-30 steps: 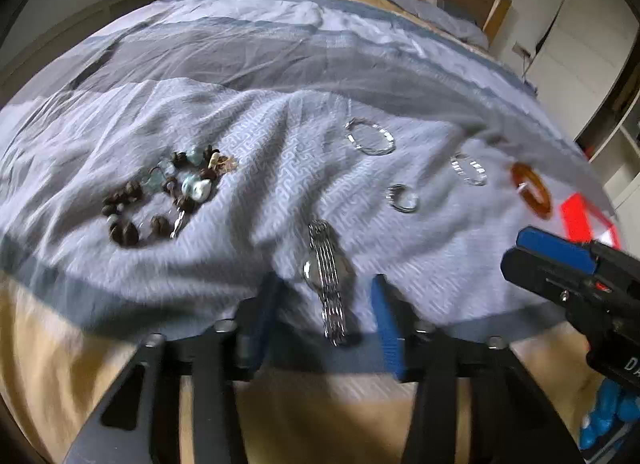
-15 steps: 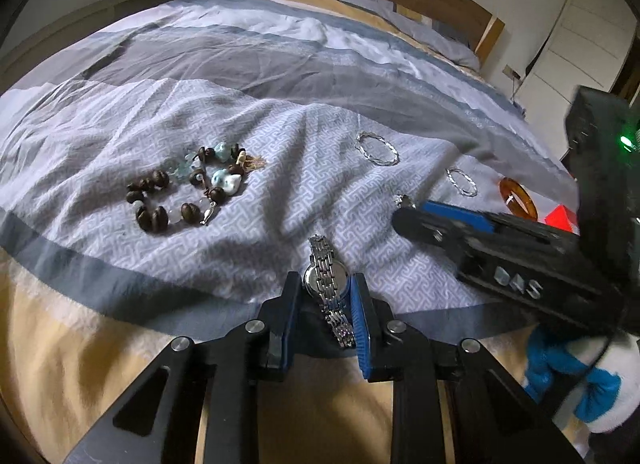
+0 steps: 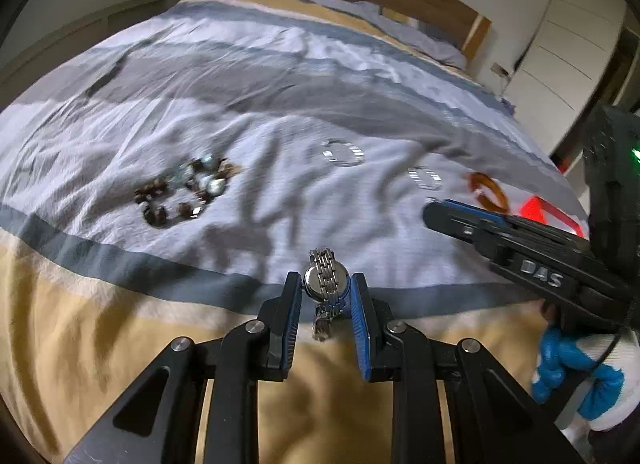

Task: Organize jewelry
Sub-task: 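Grasp the silver watch with left tool while right tool grasps another silver ring, then carry the watch and ring into the red box and release both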

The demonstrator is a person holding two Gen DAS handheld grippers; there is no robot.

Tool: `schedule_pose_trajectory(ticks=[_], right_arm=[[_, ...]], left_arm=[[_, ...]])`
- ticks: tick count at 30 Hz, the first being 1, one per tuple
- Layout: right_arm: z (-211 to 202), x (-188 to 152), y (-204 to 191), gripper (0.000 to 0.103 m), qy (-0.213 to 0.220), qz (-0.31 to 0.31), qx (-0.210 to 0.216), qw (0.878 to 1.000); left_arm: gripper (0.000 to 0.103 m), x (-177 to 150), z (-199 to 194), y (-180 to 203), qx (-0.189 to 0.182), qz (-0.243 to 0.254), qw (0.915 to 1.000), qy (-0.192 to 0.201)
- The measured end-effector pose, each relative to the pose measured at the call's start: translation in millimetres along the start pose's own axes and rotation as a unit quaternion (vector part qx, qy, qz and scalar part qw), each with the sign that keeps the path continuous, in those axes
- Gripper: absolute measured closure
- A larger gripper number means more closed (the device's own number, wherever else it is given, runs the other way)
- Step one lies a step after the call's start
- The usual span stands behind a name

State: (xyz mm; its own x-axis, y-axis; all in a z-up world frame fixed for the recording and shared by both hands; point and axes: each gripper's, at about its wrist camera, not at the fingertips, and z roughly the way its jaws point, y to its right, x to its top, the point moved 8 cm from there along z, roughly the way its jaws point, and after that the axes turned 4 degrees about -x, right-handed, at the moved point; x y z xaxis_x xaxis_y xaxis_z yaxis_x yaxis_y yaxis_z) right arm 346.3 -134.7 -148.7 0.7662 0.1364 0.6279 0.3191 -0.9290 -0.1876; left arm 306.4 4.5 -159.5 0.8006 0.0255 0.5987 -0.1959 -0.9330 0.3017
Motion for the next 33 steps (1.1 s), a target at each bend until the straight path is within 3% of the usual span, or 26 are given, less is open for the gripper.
schedule_pose_trajectory(ticks=[10, 15, 21, 26, 33], right_arm=[[-126.4, -42.7, 101.2, 0.084, 0.039, 0.049, -0.058, 0.996], [-169.0, -84.3, 175.2, 0.084, 0.026, 0.081, -0.110, 0.990], [-187.3, -129.0, 247.0, 0.084, 0.000, 0.125, -0.151, 0.981], [-179.3, -151.8, 270.9, 0.084, -0.031, 0.130, -0.157, 0.979], [-165.8, -163.3, 275.3, 0.083, -0.060, 0.112, -0.164, 0.978]], left_arm=[[0.079, -2.6, -7.4, 117.5, -0.076, 0.055, 0.9955, -0.008], [0.079, -12.2, 3.1, 197.2, -0.130, 0.099, 0.9862, -0.027], [0.079, -28.4, 37.8, 290.9, -0.172, 0.148, 0.9718, -0.062], [0.079, -43.8, 79.8, 332.2, -0.166, 0.168, 0.9661, -0.104], [0.079, -58.2, 116.9, 330.2, -0.126, 0.174, 0.9670, -0.138]])
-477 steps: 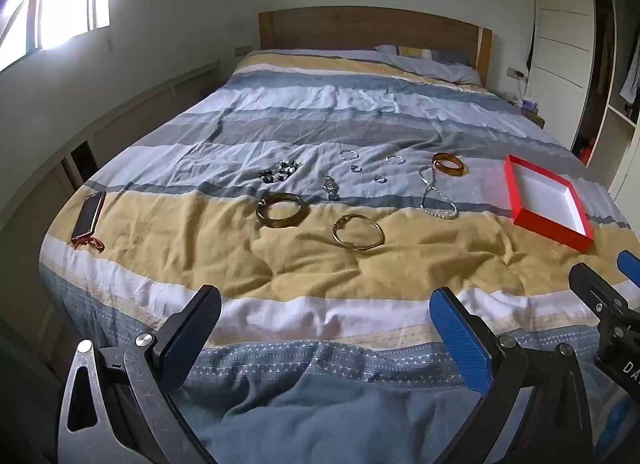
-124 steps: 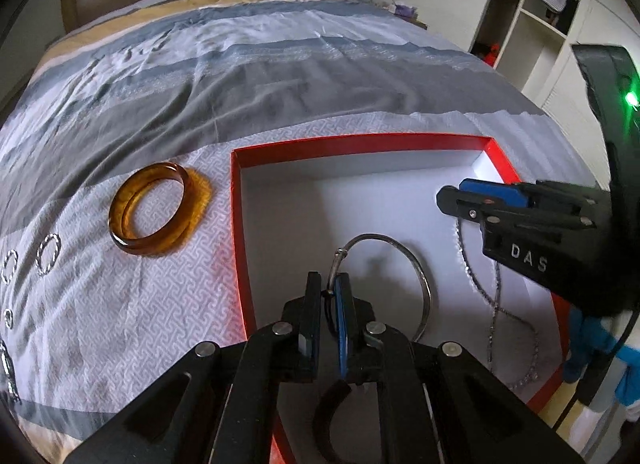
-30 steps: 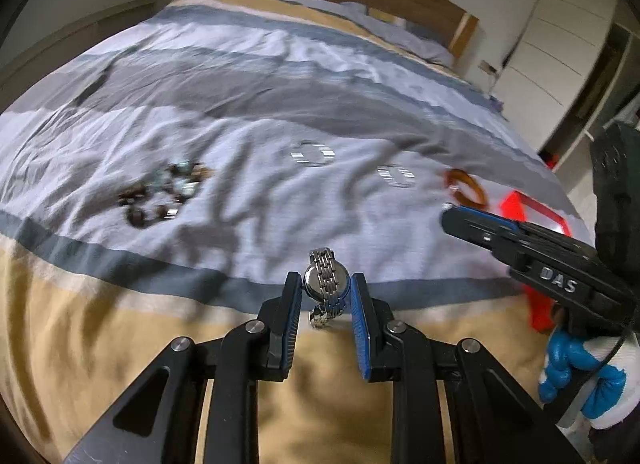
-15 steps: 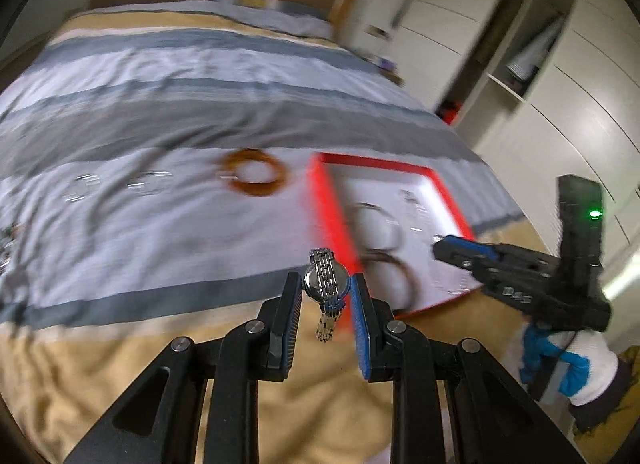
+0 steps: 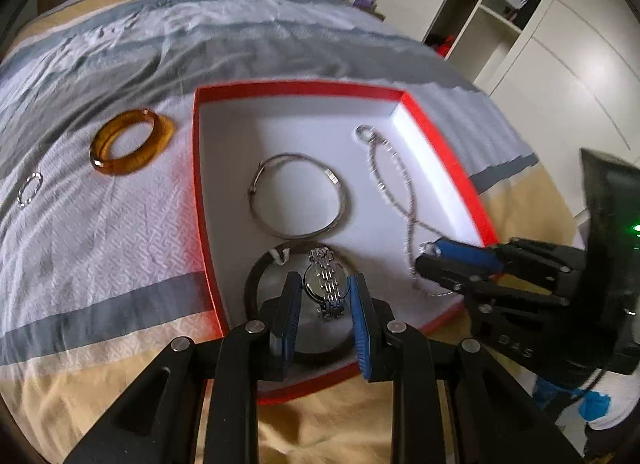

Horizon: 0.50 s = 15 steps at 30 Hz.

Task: Organize jewelry
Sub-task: 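Carry the watch and ring into the red box and release both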

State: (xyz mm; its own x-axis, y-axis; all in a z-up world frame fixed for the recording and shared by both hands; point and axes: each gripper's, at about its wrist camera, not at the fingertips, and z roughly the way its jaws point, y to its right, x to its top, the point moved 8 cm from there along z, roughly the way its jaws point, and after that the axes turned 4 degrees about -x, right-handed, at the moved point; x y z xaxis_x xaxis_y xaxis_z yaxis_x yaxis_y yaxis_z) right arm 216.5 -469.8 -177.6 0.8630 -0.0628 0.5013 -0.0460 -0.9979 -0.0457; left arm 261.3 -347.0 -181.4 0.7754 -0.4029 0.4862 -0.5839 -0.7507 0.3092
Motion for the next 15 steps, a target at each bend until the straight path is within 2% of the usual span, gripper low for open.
schedule_pose_trajectory(ticks=[7, 10, 15], right_arm=[[0.3, -0.9, 1.4, 0.082, -0.002, -0.003, -0.006, 1.000], [-4.0, -1.5, 3.5, 0.074, 0.001, 0.005, -0.004, 1.000], [-17.1, -6.2, 8.3, 0.073, 0.007, 0.013, -0.012, 1.000]], left_arm=[[0.079, -7.2, 0.4, -3.9, 0.006, 0.000, 1.0000, 0.000], [0.079, -10.0, -5.5, -5.0, 0.005, -0.003, 1.0000, 0.006], [0.076, -10.2, -25.8, 0.4, -0.005, -0.002, 0.9997, 0.024]])
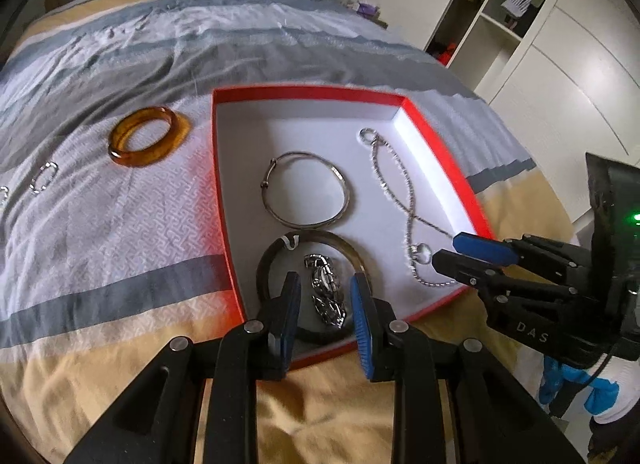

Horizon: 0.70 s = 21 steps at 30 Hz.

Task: Organize jewelry
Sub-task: 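Carry the watch and ring into the red box and release both, then reach left tool to the beaded bracelet while right tool grasps the amber bangle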

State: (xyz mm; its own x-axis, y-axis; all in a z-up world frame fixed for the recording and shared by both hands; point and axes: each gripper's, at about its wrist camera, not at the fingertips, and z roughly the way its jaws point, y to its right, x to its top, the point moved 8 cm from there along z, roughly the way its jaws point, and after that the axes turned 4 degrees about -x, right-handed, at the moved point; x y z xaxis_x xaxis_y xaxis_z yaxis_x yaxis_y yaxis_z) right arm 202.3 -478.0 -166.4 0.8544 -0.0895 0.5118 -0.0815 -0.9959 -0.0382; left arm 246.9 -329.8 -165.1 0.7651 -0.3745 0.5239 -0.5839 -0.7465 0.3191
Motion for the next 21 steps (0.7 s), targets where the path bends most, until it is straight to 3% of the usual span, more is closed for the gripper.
schedule_pose_trajectory(ticks=[6, 12, 21], right_arm=[[-31.6, -0.6, -1.0, 0.073, 0.023, 0.016, -0.002, 1.000], [-61.7, -2.2, -17.4, 0.072, 0.043, 0.021, 0.007, 0.999], [-88.5, -10.6, -72.7, 0.072, 0.053, 0.010, 0.034, 0.998]], left_arm=[[0.067, 0.6, -43.5, 5.1, 0.009, 0.013, 0.9992, 0.037], [0.051, -6.0, -96.8, -10.8, 0.055, 0.013, 0.9956, 0.075], [0.039, -29.1, -164.0, -48.4, 0.128, 0.014, 0.9850, 0.114]])
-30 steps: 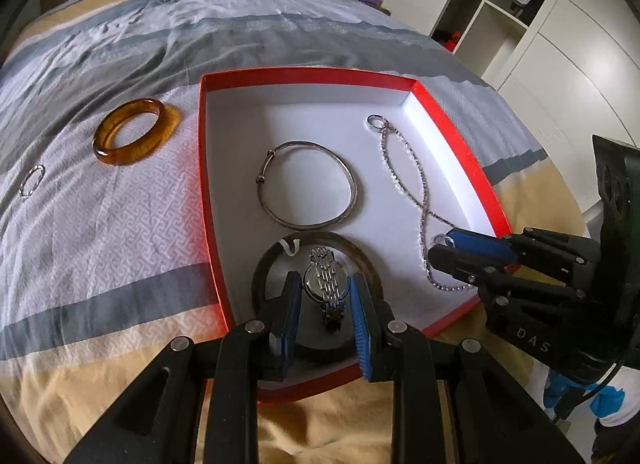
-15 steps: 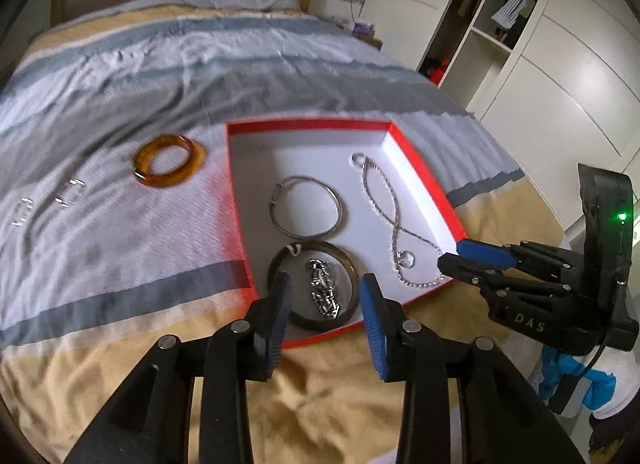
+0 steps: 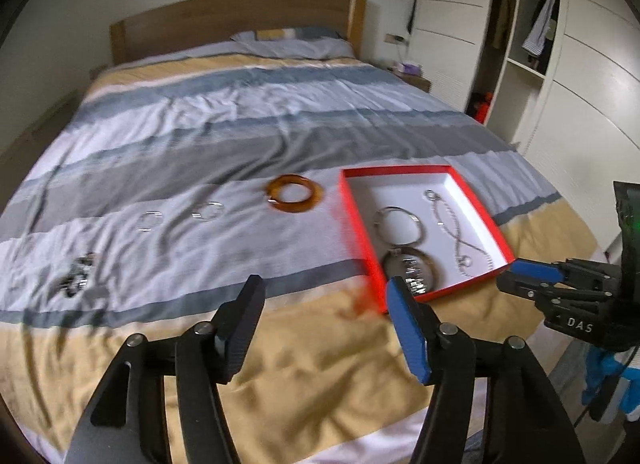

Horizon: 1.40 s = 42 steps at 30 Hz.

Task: Organize jewelry
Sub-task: 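Reach left tool to the beaded bracelet while right tool grasps the amber bangle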

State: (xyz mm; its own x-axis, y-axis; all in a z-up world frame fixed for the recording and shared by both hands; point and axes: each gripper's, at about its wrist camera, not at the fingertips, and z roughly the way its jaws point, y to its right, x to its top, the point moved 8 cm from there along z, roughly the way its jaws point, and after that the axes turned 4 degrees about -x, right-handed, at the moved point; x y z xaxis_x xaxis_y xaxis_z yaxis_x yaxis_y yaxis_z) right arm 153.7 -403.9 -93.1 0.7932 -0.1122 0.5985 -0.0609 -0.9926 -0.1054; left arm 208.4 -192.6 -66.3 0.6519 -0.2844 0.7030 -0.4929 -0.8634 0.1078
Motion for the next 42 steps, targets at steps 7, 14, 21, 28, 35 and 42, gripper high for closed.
schedule_pose_trajectory(ticks=[7, 14, 21, 28, 35, 42], right_arm=[[-4.7, 3.2, -49.2, 0.072, 0.002, -0.017, 0.018, 1.000], [-1.1, 7.3, -91.3, 0.072, -0.002, -0.042, 0.029, 0.999], [13.5, 9.9, -126.3, 0.072, -0.013, -0.061, 0.040, 0.997], [35.0, 7.2, -151.7, 0.072, -0.029, -0.076, 0.055, 0.995], [59.6, 11.9, -160.1, 0.072, -0.039, -0.083, 0.065, 0.994], [92.3, 39.1, -163.6, 0.072, -0.039, -0.089, 0.068, 0.993]], left_arm=[[0.033, -12.1, -29.5, -43.5, 0.042, -0.013, 0.9989, 0.016], [0.030, -30.5, -46.6, -96.2, 0.071, -0.046, 0.9962, 0.022], [0.030, -49.2, -50.1, -142.2, 0.097, -0.067, 0.9929, 0.015], [0.030, -73.6, -40.5, -180.7, 0.111, -0.083, 0.9903, -0.001], [0.030, -104.7, -26.3, -229.2, 0.133, -0.112, 0.9843, -0.031], [0.030, -95.2, -24.6, -284.9, 0.151, -0.154, 0.9761, -0.022]])
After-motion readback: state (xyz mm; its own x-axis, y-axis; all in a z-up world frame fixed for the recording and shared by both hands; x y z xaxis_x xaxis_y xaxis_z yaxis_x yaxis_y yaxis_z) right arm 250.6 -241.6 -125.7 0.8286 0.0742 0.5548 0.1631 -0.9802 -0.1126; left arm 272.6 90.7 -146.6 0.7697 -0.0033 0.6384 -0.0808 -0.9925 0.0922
